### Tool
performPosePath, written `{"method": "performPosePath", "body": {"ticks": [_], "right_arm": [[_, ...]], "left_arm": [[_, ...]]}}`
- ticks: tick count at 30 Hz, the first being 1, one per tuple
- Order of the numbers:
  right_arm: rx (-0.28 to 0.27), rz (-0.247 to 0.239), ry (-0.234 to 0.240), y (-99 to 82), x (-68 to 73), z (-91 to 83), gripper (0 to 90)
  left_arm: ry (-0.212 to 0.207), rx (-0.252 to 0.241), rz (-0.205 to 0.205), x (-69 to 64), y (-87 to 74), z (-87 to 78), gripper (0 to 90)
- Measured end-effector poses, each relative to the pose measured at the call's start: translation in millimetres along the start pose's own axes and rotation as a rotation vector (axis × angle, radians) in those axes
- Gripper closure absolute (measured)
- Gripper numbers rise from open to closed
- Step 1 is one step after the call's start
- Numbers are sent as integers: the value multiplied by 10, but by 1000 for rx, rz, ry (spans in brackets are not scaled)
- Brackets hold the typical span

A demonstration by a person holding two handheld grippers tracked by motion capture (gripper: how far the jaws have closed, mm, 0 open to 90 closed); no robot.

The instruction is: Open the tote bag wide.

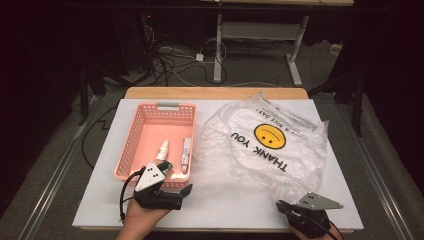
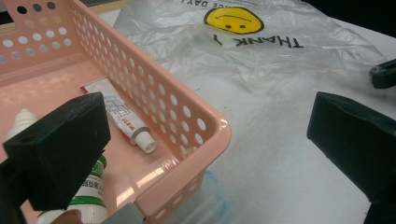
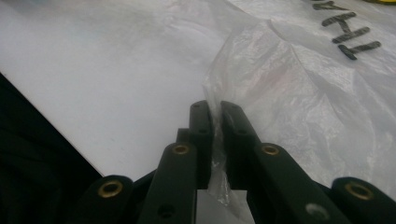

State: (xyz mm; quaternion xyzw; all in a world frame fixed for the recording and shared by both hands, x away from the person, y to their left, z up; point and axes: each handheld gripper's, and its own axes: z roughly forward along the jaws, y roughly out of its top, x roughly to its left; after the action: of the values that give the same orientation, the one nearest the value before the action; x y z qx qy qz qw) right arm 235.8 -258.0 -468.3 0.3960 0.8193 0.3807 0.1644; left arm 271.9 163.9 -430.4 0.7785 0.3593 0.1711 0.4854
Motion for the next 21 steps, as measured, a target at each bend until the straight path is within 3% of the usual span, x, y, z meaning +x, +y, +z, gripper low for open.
{"method": "performPosePath", "body": {"ticks": [3,4,7,8,11,13,18,19,21], "right_arm": [[5,-19,22,30,91,60,846],[13,-46,45,43,197,102,846],[18,-65,65,45,296,126,846],[26,-83,79,39,388,146,846],[17,-94,88,51,460,145,845],[1,-98,85,56,463,121,801],[-71,-52,118,76,384,-12,685],[-115,-40,118,101,351,-102,644],[-150,-31,115,137,318,-182,612]], "left_arm": [[0,-2,0,-2,3,-2,0],[-1,-2,1,0,3,-3,0],[-3,-2,1,3,1,-3,0],[-2,-2,-1,4,1,-2,0],[-3,-2,-1,4,0,-2,0],[-2,-4,1,5,0,-4,0],[11,-4,-6,32,1,-13,0],[14,-7,-7,38,1,-17,0],[27,-9,-8,48,2,-27,0]]}}
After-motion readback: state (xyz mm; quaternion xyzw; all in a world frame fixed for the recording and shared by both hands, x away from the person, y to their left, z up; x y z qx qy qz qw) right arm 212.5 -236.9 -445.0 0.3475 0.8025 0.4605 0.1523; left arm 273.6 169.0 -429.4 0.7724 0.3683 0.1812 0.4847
